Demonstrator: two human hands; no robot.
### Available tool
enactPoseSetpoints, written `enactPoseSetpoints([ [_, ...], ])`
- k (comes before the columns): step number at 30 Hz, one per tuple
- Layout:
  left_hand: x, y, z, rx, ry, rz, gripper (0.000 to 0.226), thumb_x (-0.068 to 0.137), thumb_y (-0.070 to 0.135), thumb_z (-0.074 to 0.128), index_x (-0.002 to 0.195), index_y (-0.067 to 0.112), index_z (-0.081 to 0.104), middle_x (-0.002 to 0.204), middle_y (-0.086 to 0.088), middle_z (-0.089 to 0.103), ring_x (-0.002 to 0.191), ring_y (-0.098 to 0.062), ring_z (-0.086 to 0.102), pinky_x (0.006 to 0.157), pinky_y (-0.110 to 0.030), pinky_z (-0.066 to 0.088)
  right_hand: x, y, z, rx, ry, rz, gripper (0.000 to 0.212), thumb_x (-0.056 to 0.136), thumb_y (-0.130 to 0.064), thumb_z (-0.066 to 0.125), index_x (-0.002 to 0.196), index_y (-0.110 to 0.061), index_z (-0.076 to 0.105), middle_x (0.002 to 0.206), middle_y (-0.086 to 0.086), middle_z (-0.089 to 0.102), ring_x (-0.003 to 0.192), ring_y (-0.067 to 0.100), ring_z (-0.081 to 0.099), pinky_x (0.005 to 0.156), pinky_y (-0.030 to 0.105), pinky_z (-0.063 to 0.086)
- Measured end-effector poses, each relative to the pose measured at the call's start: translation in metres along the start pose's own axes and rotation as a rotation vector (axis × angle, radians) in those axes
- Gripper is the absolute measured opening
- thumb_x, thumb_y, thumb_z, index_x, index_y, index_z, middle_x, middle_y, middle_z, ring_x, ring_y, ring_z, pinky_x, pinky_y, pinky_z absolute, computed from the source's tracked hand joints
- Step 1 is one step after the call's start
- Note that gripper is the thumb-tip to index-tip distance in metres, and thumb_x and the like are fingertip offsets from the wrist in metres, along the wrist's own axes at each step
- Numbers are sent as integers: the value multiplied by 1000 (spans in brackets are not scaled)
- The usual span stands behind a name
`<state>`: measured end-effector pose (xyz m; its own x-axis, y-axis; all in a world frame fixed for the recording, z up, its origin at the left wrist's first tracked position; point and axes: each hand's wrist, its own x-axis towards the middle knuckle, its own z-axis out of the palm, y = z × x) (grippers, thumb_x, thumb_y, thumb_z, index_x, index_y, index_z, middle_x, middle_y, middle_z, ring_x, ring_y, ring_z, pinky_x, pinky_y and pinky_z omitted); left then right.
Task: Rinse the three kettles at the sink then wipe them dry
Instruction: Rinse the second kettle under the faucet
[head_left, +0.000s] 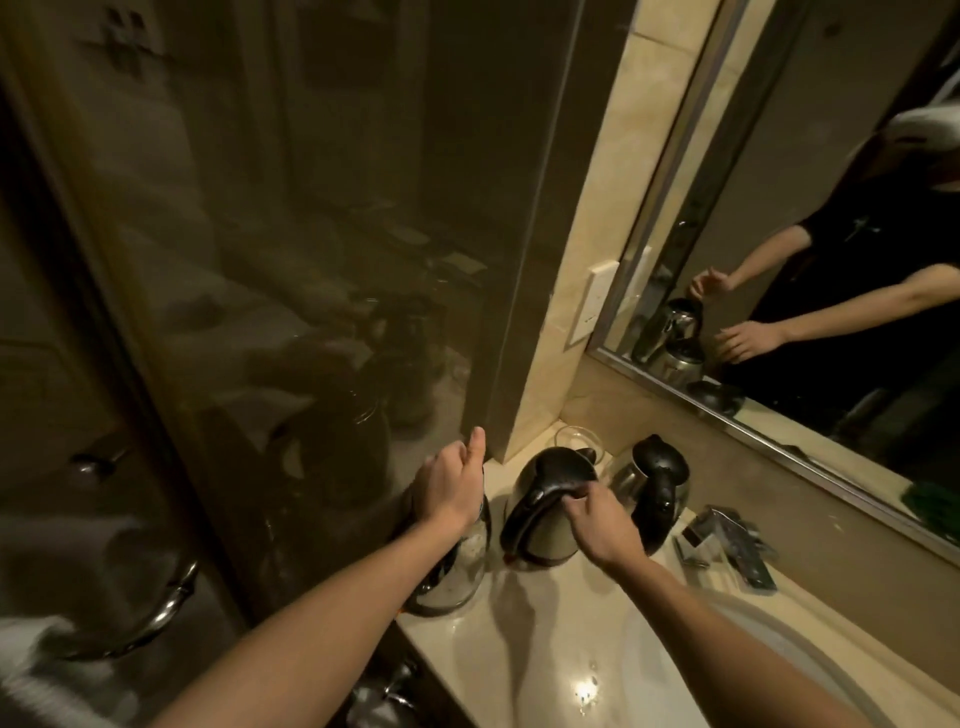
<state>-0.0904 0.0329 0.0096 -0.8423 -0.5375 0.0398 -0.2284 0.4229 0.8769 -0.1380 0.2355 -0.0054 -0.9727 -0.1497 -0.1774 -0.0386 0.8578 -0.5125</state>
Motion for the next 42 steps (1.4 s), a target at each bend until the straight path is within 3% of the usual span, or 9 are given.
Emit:
enactPoseSetpoints([
  [4,-3,13,22,72,-83,85,55,103,54,35,61,20,44,74,-9,61,75,-29,60,65,-37,42,-12,31,11,-446,-162,-83,56,99,-46,48,146,-18,38,145,11,41,130,29,43,107,42,43],
  [7,-1,16,45,69,-165,70,53,104,52,34,69,15,51,90,-16,66,88,-32,62,75,-40,46,-13,44,15,-427,-180,-42,58,99,-48,47,147,-18,37,149,12,36,132,31,41,111,42,39],
  [10,4,9,72,115,-225,-31,64,103,56,32,97,1,65,107,-19,67,102,-35,62,90,-43,50,-8,50,14,-405,-180,-25,61,99,-50,47,149,-18,35,150,11,35,132,30,42,111,41,39],
  [15,9,3,110,204,-303,-229,71,102,61,25,125,5,62,128,-19,61,121,-37,56,100,-45,44,3,60,12,-386,-166,-18,68,98,-48,48,154,-16,25,153,10,30,136,30,39,112,41,39],
  [20,16,-10,134,177,-285,-387,84,98,69,13,133,9,61,138,-16,59,130,-35,51,111,-47,38,10,68,14,-384,-239,-42,68,99,-45,48,155,-17,22,159,8,23,137,29,41,110,41,42],
  [25,37,-52,168,49,-271,-530,131,56,100,-13,119,19,69,118,-10,70,112,-35,65,106,-54,44,12,68,18,-344,-290,-60,66,100,-42,48,155,-18,21,158,7,25,136,28,43,109,39,42],
  [32,28,-59,169,-56,-276,-512,127,53,106,-1,108,18,71,108,-11,73,102,-34,70,95,-55,54,16,73,16,-285,-271,-46,66,101,-41,47,156,-18,20,158,6,25,135,25,45,107,35,43],
  [37,7,-8,124,-45,-311,-445,74,91,79,18,73,21,61,73,-5,70,86,-30,72,90,-49,57,14,79,8,-248,-252,-25,65,102,-41,44,157,-15,20,161,5,23,136,24,45,108,32,42],
  [42,-3,-6,116,-33,-309,-451,76,97,70,22,67,12,60,60,-5,64,64,-25,65,76,-42,59,4,82,0,-187,-216,-14,62,102,-37,46,156,-16,24,160,5,26,133,23,48,107,32,43],
])
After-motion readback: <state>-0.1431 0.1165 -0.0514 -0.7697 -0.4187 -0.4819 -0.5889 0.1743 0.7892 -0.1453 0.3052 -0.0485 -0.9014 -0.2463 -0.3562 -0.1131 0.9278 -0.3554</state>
